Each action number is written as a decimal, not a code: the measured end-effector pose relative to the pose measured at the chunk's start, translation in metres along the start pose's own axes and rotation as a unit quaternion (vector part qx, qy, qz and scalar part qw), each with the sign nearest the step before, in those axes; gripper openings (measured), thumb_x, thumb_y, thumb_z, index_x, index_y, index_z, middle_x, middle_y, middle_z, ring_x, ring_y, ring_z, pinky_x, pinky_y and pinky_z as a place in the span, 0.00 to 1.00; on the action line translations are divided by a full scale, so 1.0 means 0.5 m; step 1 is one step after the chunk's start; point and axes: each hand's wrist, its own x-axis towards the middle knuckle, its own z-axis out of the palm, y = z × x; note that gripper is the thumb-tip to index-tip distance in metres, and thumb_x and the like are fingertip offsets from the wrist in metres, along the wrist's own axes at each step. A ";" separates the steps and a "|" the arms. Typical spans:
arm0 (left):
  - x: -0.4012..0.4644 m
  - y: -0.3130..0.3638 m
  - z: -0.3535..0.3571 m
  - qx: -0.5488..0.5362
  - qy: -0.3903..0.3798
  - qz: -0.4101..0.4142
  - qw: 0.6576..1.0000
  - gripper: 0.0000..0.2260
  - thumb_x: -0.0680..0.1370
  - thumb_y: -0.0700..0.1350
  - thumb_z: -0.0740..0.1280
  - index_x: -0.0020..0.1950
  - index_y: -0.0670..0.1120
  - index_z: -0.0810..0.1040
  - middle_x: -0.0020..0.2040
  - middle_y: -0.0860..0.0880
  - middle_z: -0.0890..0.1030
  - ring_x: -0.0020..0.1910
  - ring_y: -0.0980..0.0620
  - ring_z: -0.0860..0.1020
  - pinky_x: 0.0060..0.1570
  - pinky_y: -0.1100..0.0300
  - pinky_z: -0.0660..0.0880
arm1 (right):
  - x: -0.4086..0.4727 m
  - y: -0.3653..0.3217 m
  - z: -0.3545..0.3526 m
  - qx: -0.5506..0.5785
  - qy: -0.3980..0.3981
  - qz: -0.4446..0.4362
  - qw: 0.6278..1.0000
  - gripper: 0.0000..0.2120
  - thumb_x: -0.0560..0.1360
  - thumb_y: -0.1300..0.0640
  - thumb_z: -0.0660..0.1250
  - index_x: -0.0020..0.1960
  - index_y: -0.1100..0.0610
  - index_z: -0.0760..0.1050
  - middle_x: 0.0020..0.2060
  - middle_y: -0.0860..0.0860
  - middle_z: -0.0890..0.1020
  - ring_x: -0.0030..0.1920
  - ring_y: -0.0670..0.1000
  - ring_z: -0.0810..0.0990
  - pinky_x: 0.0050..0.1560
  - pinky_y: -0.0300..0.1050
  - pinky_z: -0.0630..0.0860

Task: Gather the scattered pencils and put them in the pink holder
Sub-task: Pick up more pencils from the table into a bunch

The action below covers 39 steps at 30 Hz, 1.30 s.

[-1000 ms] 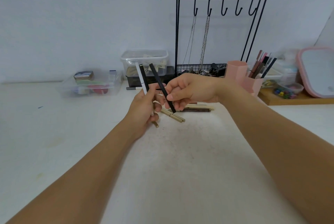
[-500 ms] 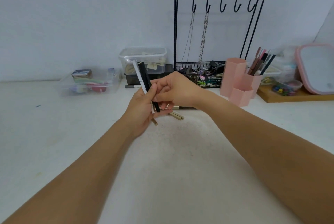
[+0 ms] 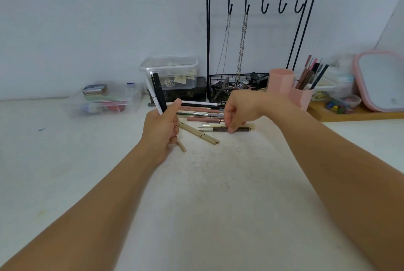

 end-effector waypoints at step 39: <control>-0.016 0.016 0.005 0.015 -0.127 -0.041 0.991 0.19 0.82 0.58 0.63 0.36 0.51 0.78 0.26 0.53 0.63 0.21 0.55 0.61 0.21 0.64 0.55 | 0.007 -0.132 0.082 0.397 0.156 -0.138 0.894 0.05 0.72 0.63 0.77 0.45 0.64 0.84 0.29 0.52 0.81 0.28 0.43 0.75 0.30 0.35 0.72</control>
